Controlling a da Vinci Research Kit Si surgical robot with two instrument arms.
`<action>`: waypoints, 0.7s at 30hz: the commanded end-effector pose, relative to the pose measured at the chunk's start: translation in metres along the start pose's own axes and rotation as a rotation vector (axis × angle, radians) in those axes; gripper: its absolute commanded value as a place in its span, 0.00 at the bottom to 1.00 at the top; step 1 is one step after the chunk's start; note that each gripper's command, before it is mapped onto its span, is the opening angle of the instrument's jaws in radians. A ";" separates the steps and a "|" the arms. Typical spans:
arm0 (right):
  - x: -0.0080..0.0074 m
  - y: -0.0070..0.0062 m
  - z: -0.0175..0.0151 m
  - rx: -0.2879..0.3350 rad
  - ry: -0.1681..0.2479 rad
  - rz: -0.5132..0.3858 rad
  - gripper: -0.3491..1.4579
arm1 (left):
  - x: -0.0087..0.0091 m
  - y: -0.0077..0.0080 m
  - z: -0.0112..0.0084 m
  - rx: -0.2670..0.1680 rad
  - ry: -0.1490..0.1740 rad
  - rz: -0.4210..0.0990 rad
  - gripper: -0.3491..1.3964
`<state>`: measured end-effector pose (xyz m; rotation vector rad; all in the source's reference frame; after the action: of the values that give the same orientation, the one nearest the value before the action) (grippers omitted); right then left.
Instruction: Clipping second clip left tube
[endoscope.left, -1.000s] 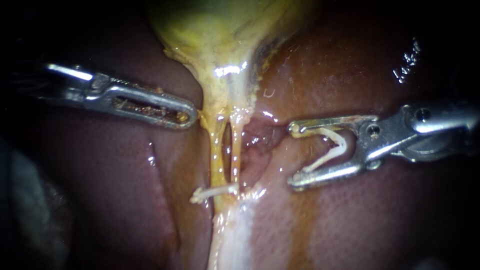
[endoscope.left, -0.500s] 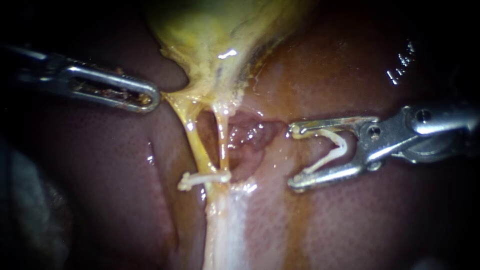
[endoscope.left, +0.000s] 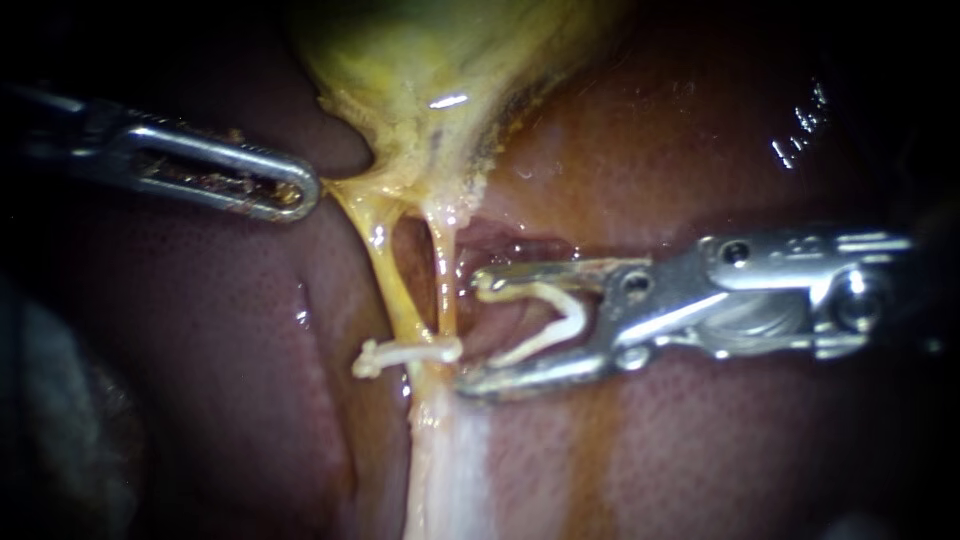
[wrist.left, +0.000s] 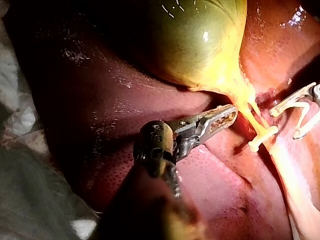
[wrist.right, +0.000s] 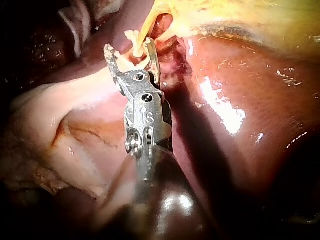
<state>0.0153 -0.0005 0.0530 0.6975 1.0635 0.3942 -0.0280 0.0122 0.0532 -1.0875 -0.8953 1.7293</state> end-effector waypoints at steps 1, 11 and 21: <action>-0.0003 0.0001 0.0005 0.005 -0.004 0.001 0.47 | 0.0000 0.0000 0.0000 0.001 0.000 0.000 0.00; -0.0033 0.0025 0.0031 0.018 -0.019 0.070 0.46 | -0.0001 0.0000 0.0001 0.001 0.001 0.000 0.00; -0.0043 0.0052 0.0038 0.032 -0.002 0.079 0.46 | -0.0001 0.0001 0.0001 0.002 0.001 0.000 0.00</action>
<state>0.0170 -0.0005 0.0607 0.7765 1.0502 0.4447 -0.0282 0.0121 0.0532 -1.0872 -0.8933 1.7289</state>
